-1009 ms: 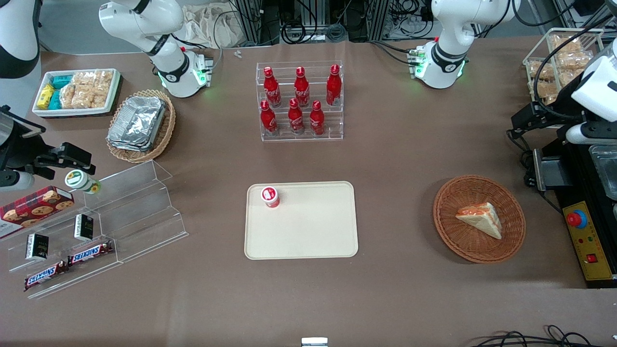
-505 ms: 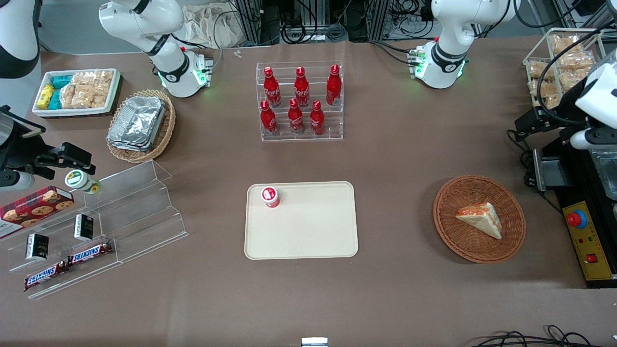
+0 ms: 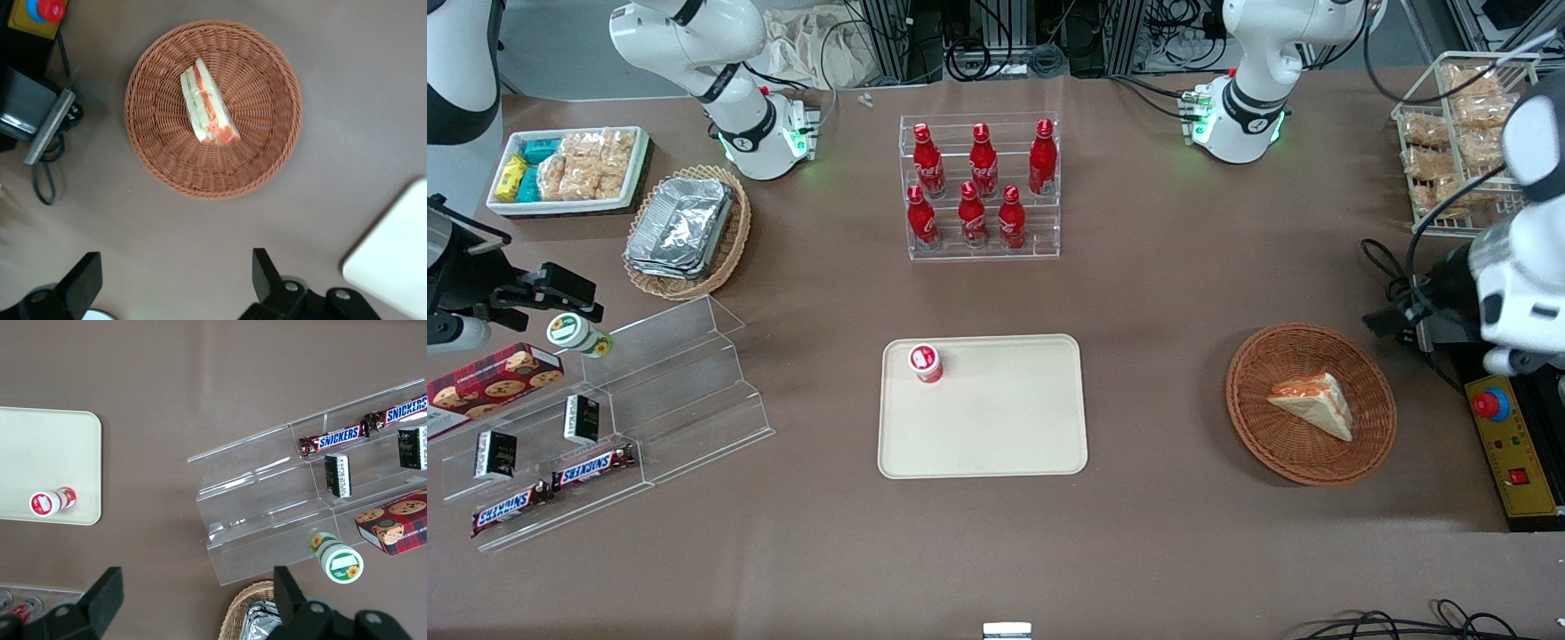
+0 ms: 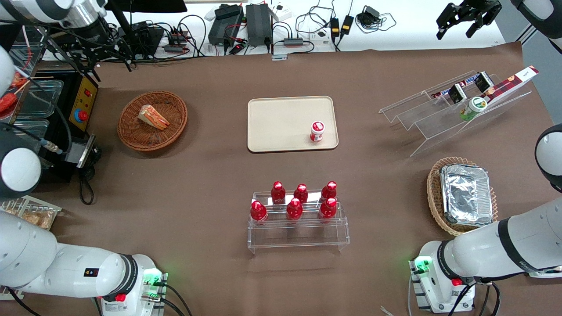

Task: Place sandwich from basket to tray
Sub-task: 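Move the left gripper over the wicker basket toward the sandwich, then lower the left gripper and close it on the wrapped sandwich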

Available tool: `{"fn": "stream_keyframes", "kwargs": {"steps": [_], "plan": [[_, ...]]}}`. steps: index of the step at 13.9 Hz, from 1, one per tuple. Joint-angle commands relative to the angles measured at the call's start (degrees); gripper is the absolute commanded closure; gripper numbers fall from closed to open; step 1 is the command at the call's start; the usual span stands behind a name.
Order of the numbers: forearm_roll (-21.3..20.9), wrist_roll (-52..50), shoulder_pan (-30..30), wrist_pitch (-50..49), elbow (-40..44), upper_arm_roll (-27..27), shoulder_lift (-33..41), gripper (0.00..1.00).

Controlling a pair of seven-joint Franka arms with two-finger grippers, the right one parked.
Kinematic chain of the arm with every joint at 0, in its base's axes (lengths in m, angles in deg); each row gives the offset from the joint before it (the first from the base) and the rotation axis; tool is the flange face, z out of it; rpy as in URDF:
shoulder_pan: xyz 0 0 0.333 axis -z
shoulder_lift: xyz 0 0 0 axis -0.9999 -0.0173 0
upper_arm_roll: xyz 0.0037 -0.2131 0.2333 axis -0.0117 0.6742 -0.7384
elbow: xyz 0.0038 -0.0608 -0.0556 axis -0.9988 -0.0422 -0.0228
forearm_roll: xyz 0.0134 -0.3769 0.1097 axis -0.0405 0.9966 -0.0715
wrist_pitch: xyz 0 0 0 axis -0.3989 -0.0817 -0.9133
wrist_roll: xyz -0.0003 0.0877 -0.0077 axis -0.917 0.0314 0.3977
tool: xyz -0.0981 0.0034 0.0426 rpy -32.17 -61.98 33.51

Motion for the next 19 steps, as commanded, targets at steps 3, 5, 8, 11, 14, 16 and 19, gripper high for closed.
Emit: {"fn": "stream_keyframes", "kwargs": {"steps": [3, 5, 8, 11, 14, 16, 19], "plan": [[-0.2, -12.9, -1.6, 21.0, -13.3, 0.0, -1.9, 0.00], [-0.5, -19.0, -1.1, 24.8, -13.5, 0.1, -6.4, 0.00], [-0.2, -19.6, -1.6, 27.6, -13.4, 0.1, -10.9, 0.00], [0.0, -21.9, -1.6, 31.8, -13.6, 0.0, -15.0, 0.00], [-0.1, -22.8, -1.6, 33.8, -13.6, 0.0, -17.6, 0.10], [0.0, -25.1, -1.6, 35.2, -13.5, 0.0, -18.7, 0.98], [0.0, -25.5, -1.6, 35.7, -13.1, 0.0, -18.4, 1.00]]}}
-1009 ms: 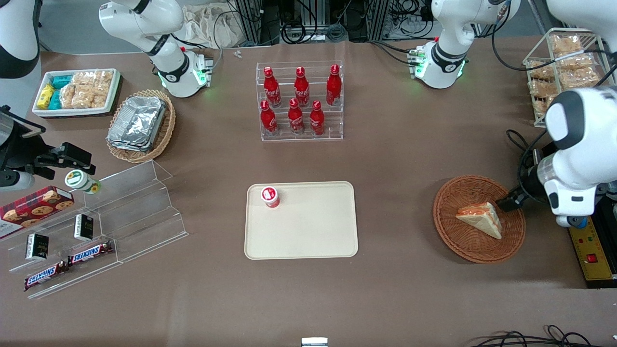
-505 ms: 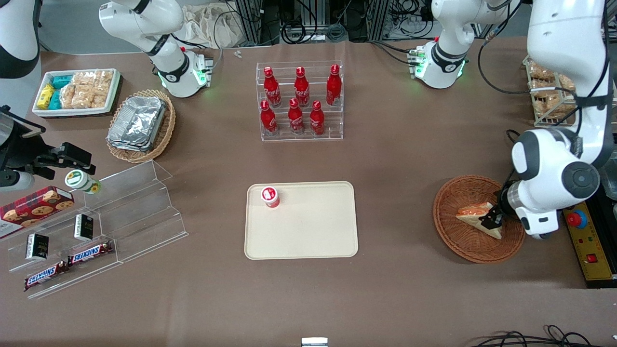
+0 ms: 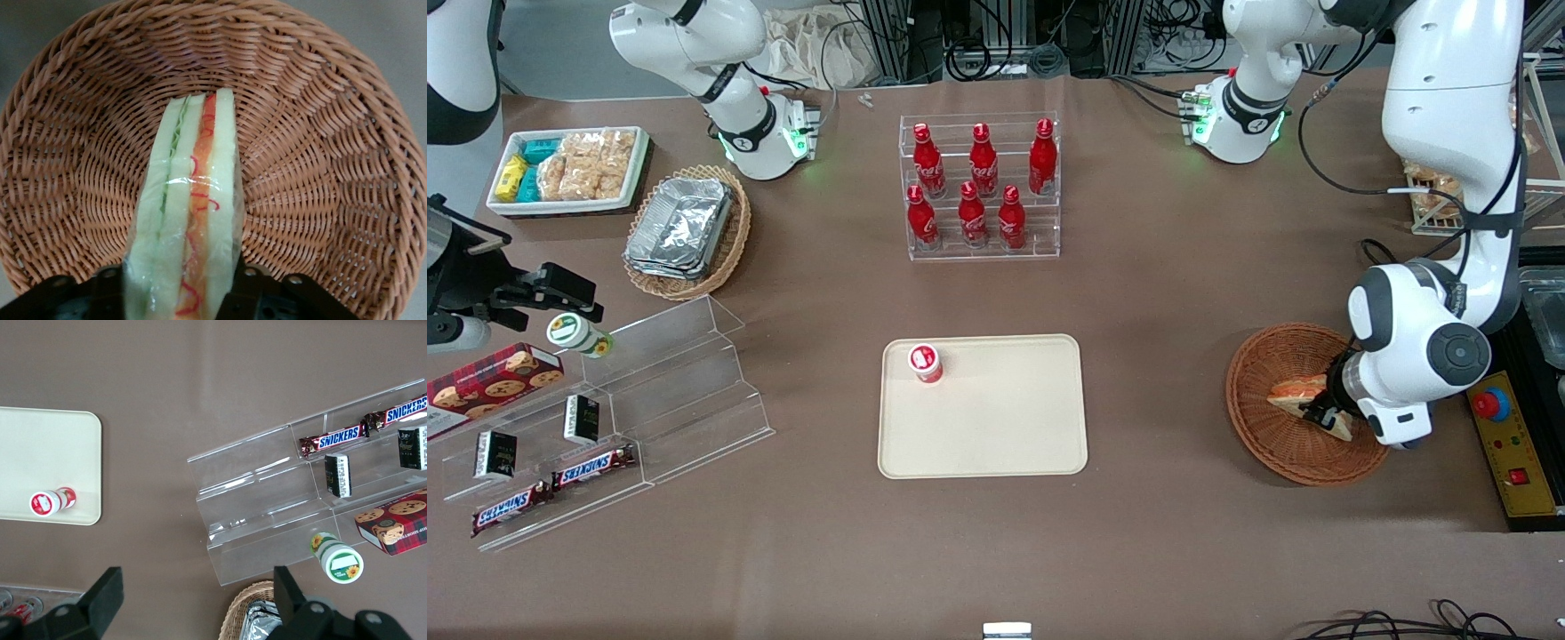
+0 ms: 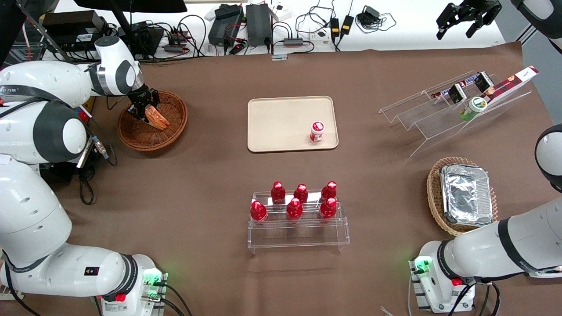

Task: Place sandwich from basket to tray
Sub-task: 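Lower the left gripper and close it on the wrapped sandwich, then lift the sandwich out of the basket and carry it toward the white tray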

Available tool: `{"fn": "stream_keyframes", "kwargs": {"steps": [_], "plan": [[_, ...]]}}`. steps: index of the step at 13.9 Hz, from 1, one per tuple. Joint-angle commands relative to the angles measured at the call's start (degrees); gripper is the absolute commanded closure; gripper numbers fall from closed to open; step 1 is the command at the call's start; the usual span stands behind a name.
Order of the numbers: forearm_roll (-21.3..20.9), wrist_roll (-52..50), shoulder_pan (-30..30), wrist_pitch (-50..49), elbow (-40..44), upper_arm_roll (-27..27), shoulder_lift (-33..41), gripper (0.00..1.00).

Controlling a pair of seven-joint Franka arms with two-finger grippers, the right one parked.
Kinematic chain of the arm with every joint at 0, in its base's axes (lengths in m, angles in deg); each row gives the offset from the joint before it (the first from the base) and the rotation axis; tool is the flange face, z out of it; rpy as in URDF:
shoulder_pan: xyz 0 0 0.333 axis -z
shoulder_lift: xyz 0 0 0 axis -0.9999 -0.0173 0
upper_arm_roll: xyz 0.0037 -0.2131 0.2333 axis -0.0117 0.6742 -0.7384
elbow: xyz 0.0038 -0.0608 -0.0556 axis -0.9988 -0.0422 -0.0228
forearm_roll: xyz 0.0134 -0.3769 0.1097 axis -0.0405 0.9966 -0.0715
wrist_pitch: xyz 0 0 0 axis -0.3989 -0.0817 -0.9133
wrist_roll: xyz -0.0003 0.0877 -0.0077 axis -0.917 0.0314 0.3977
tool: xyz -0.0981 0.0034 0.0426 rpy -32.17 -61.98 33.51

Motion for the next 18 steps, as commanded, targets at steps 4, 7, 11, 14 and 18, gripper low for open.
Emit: {"fn": "stream_keyframes", "kwargs": {"steps": [4, 7, 11, 14, 18], "plan": [[-1.4, 5.4, -0.1, -8.1, 1.8, 0.3, 8.0, 1.00], [-1.4, 12.1, 1.2, -18.4, 5.3, 1.0, 11.2, 1.00], [-0.4, 22.1, 3.6, -25.5, 8.9, 5.6, 13.3, 1.00], [2.1, 21.3, 4.2, -25.7, 13.1, 13.7, 11.3, 1.00], [1.8, 20.1, 11.6, -23.5, 20.5, 16.7, 3.7, 1.00]]}}
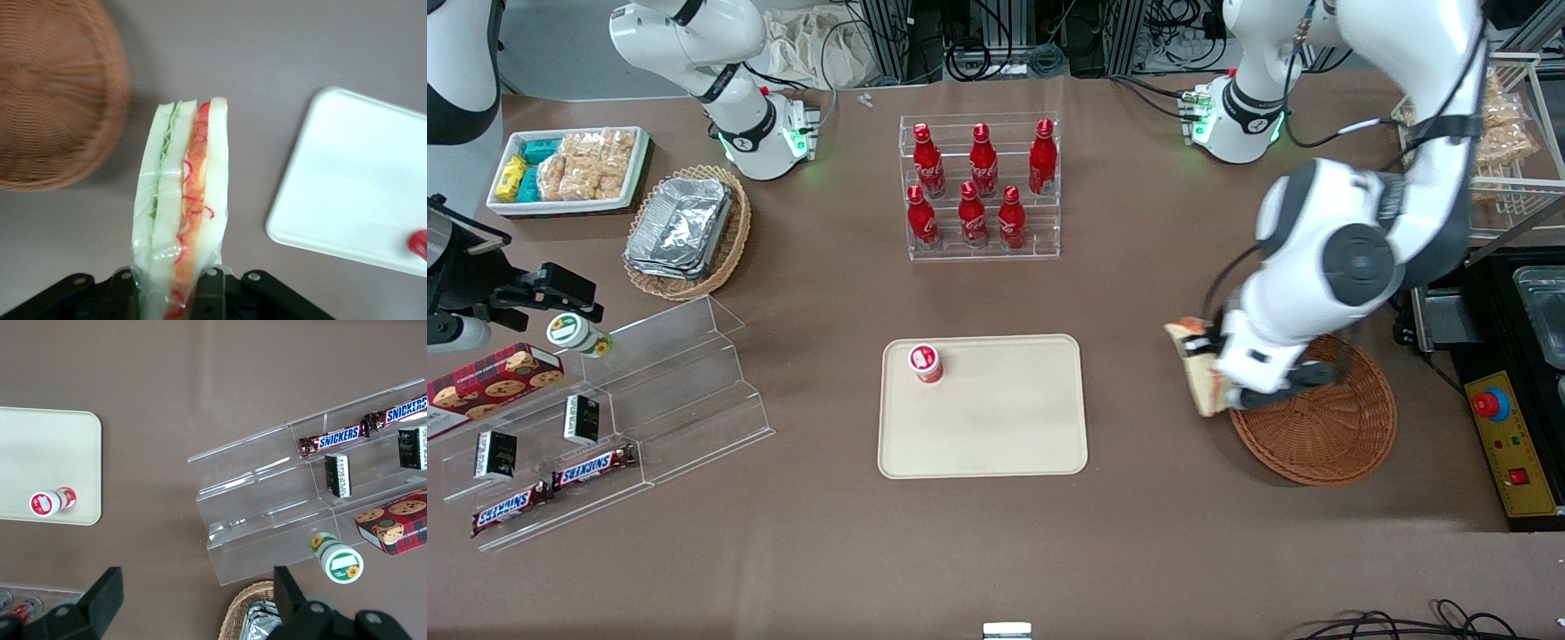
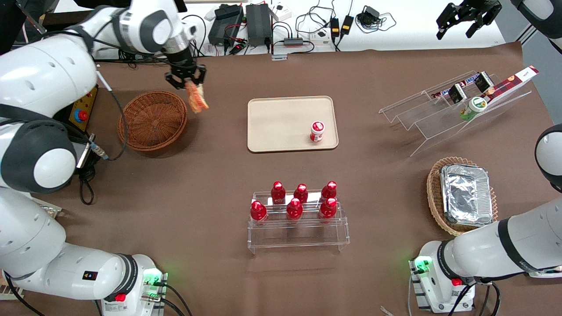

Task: Place sandwich from basket to tray
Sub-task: 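Lift the sandwich out of the basket and carry it toward the white tray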

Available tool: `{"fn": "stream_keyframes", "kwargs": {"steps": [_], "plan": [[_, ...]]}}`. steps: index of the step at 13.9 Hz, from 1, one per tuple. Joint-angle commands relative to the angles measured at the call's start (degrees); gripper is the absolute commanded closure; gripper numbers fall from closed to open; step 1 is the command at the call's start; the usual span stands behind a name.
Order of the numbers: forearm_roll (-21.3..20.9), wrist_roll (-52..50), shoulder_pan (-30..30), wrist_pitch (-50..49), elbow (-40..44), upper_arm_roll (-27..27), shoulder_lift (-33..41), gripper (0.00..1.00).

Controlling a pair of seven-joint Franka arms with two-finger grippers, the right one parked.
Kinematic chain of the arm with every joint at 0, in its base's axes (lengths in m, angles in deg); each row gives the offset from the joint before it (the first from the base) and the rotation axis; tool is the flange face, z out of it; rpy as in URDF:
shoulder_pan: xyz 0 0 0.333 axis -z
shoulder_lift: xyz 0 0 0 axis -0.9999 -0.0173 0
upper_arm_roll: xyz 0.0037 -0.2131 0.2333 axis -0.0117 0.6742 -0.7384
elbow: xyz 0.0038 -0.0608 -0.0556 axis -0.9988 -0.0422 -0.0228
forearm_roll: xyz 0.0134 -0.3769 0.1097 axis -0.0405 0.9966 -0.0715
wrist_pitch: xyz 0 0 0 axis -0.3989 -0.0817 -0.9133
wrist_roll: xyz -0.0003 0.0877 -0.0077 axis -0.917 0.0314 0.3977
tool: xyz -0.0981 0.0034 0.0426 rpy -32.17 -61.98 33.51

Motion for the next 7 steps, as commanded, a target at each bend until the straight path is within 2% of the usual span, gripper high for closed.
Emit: {"fn": "stream_keyframes", "kwargs": {"steps": [1, 2, 3, 5, 7], "plan": [[0.1, -0.3, 6.5, 0.4, 9.6, -0.2, -8.5, 1.00], [-0.2, 0.2, 8.2, 0.9, 12.1, -0.2, -11.5, 1.00], [-2.4, 0.5, 9.9, 1.4, 14.2, -0.2, -14.2, 1.00], [-9.9, 0.4, 13.9, 6.0, 15.3, -0.2, -17.7, 1.00], [-11.9, -0.3, 15.9, 9.6, 15.3, -0.2, -20.9, 1.00]]}}
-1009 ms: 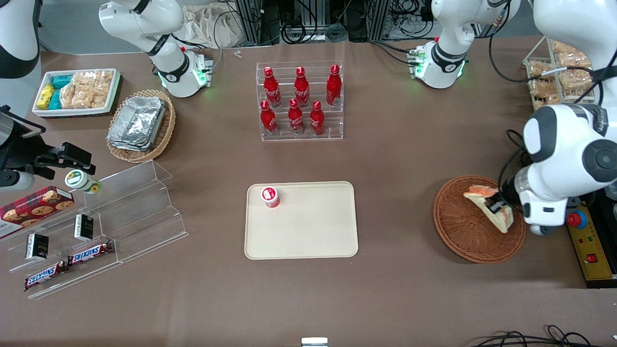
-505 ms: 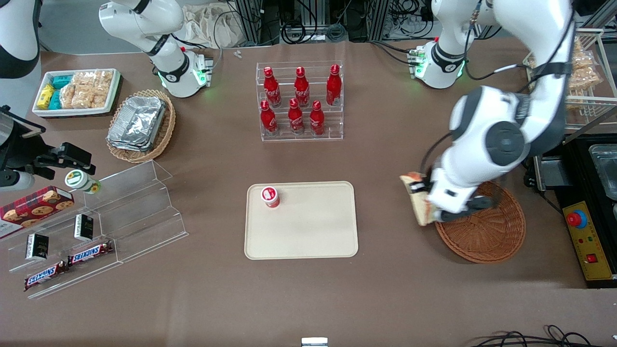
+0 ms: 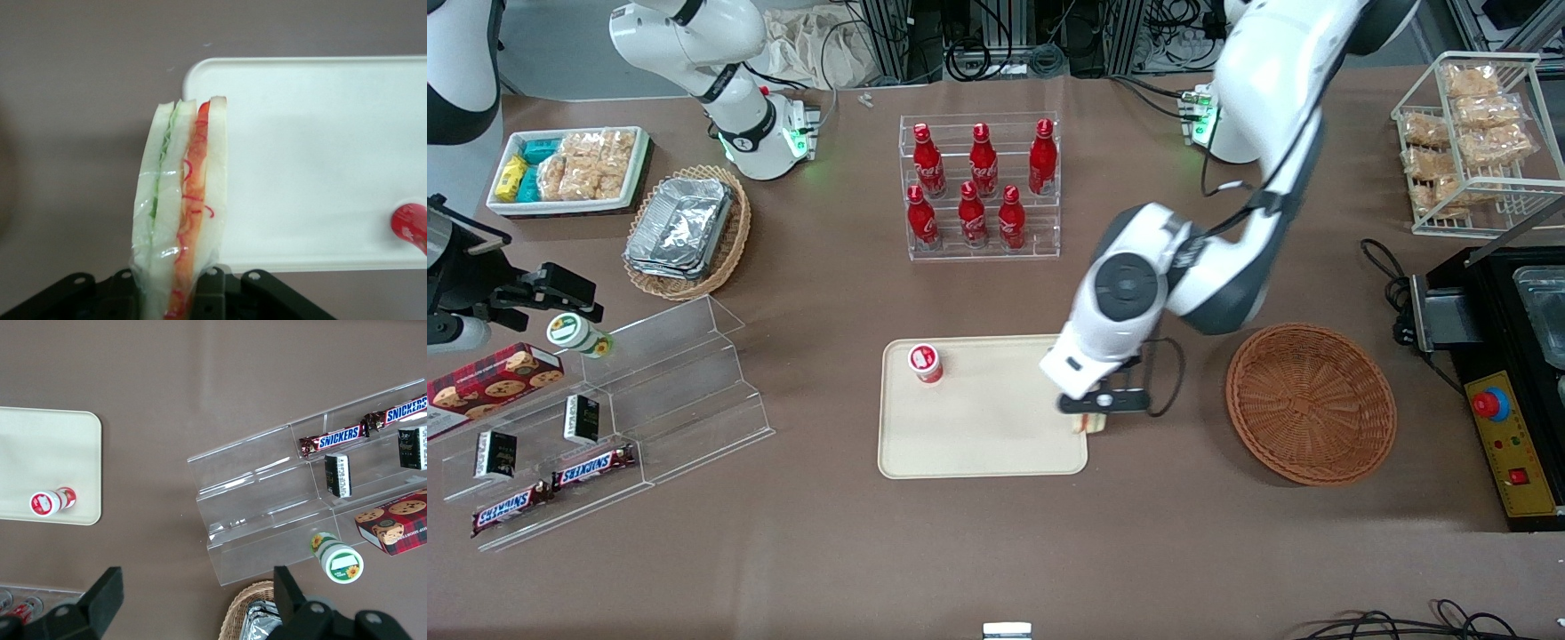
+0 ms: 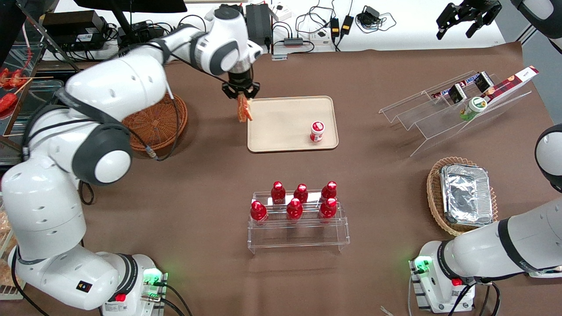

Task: Place sandwich from basket to tray
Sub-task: 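Lower the sandwich onto the white tray and open the left gripper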

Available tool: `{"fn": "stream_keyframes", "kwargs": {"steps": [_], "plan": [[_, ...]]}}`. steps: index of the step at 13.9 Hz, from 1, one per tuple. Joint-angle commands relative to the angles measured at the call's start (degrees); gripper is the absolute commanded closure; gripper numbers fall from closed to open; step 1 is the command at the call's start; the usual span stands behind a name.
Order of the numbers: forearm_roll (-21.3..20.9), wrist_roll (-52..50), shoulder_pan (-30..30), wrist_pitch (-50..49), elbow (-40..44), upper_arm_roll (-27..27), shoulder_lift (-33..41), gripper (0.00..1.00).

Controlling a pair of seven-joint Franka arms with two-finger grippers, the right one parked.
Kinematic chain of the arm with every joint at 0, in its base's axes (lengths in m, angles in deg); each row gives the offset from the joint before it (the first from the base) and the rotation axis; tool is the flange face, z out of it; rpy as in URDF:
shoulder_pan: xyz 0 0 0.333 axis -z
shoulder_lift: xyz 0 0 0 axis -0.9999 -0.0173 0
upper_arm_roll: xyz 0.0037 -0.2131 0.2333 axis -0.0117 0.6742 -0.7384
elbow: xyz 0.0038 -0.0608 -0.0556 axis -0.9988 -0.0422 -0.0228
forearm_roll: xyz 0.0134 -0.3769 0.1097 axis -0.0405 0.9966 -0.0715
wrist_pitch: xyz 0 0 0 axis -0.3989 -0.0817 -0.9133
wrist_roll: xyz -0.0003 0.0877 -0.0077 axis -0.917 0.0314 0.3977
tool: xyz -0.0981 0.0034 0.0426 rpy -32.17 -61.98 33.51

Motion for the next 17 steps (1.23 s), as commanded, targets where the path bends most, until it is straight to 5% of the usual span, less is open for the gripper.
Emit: {"fn": "stream_keyframes", "kwargs": {"steps": [1, 5, 6, 8, 17], "plan": [[-2.4, -0.4, 2.1, 3.0, 3.3, -0.6, -5.4, 1.00], [-2.7, -0.5, 2.9, 8.6, 3.3, -0.7, -9.3, 1.00], [-2.7, -0.7, 2.8, 8.8, 3.3, -0.8, -9.5, 0.76], [-2.7, -2.1, 2.8, 8.9, 3.8, -1.0, -8.7, 0.00], [-2.7, 4.5, 1.9, -3.8, 3.8, -3.4, 4.2, 0.00]]}}
